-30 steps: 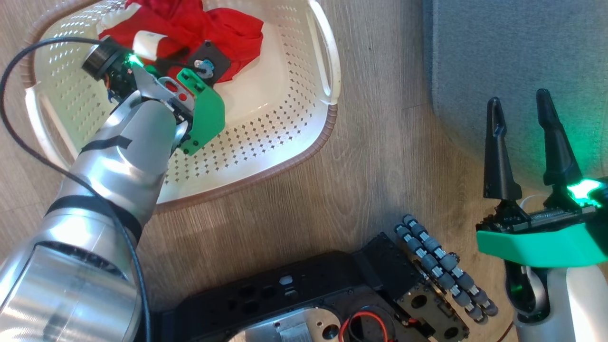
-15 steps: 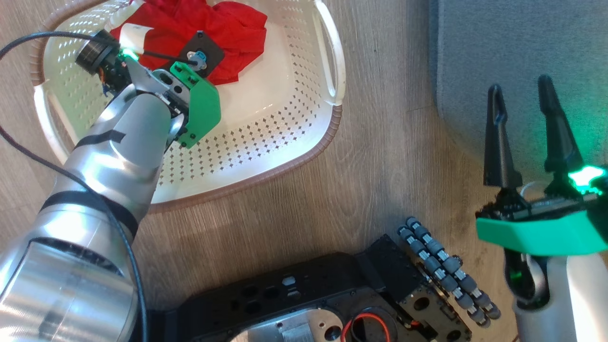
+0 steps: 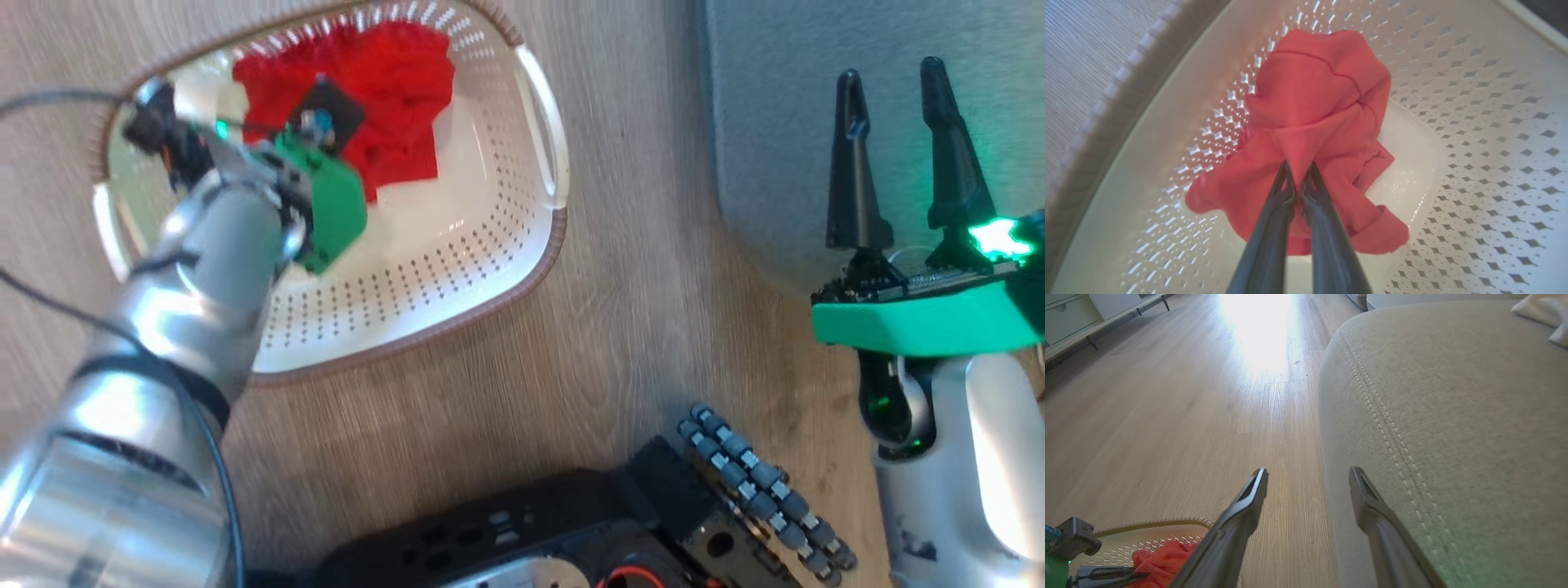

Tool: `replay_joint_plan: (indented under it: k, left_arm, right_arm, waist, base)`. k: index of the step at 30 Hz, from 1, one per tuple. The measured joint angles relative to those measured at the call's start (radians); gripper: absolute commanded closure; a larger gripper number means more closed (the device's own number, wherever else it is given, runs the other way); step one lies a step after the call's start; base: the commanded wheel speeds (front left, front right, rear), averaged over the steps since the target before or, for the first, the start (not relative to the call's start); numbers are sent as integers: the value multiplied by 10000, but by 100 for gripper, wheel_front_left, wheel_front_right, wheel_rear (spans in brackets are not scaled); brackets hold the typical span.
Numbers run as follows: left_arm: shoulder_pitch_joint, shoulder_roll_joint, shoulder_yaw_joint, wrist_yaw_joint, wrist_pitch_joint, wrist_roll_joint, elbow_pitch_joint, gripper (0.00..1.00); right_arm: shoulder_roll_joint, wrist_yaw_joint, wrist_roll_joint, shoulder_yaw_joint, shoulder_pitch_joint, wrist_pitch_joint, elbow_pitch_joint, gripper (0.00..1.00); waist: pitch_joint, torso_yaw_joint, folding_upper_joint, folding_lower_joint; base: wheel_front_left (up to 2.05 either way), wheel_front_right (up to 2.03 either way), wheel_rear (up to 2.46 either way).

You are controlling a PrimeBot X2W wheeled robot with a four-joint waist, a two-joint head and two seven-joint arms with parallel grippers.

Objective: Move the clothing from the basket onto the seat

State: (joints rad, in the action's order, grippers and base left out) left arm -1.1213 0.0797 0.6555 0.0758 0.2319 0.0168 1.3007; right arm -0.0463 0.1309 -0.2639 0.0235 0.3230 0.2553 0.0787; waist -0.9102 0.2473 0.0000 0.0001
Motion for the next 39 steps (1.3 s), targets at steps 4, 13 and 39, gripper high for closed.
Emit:
replay_joint_plan:
  k: [4, 13, 39]
  left_arm:
    - [993, -96, -92, 4, 159, 380, -65, 100]
    - [2335, -190, -581, 0, 174, 1158, -2000, 100]
    - [6319, -127, -4125, -525, 196, 1676, -9472, 100]
  right_arm:
    - [-2, 0, 226, -224, -20, 0, -548, 0]
    - [-4, 0, 815, -554, -258, 0, -1312, 0]
    - [-4, 0, 989, -420, -1937, 0, -2399, 0]
  waist:
    - [856, -101, 1, -1]
    - [3047, -663, 1, -1]
    - [7769, -2284, 1, -2]
  base:
    - [0, 0, 0]
    - [0, 0, 0]
    - [0, 0, 0]
